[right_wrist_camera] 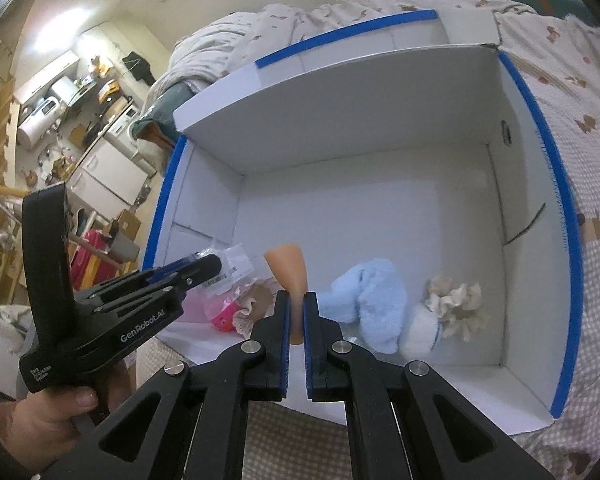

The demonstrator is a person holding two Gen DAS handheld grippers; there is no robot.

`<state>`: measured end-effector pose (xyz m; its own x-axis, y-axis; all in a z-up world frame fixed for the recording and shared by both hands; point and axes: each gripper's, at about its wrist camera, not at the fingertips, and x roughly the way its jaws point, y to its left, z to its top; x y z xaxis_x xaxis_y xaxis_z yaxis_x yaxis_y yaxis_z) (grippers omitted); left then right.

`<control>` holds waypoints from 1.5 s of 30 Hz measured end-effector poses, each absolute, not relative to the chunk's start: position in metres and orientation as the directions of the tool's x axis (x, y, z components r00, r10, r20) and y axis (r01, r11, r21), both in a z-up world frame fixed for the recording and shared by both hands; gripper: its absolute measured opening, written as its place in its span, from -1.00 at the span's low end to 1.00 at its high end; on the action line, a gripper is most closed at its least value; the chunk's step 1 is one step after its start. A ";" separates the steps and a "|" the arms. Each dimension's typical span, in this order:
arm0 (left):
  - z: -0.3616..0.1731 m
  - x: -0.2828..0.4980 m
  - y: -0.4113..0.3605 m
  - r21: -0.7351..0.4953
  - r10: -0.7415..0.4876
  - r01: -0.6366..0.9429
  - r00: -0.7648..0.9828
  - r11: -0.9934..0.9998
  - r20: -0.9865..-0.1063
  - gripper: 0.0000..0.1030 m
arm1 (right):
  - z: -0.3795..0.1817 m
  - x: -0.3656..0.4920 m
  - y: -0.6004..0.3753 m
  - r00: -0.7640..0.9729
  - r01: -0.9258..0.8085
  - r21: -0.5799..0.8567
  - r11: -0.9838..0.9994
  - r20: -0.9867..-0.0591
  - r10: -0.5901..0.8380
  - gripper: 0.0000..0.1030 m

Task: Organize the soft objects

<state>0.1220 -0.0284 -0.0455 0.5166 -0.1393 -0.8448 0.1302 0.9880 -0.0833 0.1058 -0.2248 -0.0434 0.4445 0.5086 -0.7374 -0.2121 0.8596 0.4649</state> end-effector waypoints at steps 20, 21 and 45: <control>-0.051 0.118 -0.037 -0.048 -0.110 0.139 0.483 0.989 -0.869 0.27 | -0.051 0.110 -0.225 0.426 -0.159 0.445 0.881 -0.774 0.468 -0.24; -0.050 0.118 -0.037 -0.017 -0.078 0.125 0.501 0.992 -0.862 0.32 | -0.051 0.110 -0.226 0.427 -0.151 0.446 0.882 -0.775 0.465 -0.04; 0.002 0.099 -0.010 0.078 0.047 0.022 0.621 0.997 -0.783 0.89 | 0.004 0.081 -0.264 0.698 -0.056 0.330 0.942 -0.662 0.273 1.00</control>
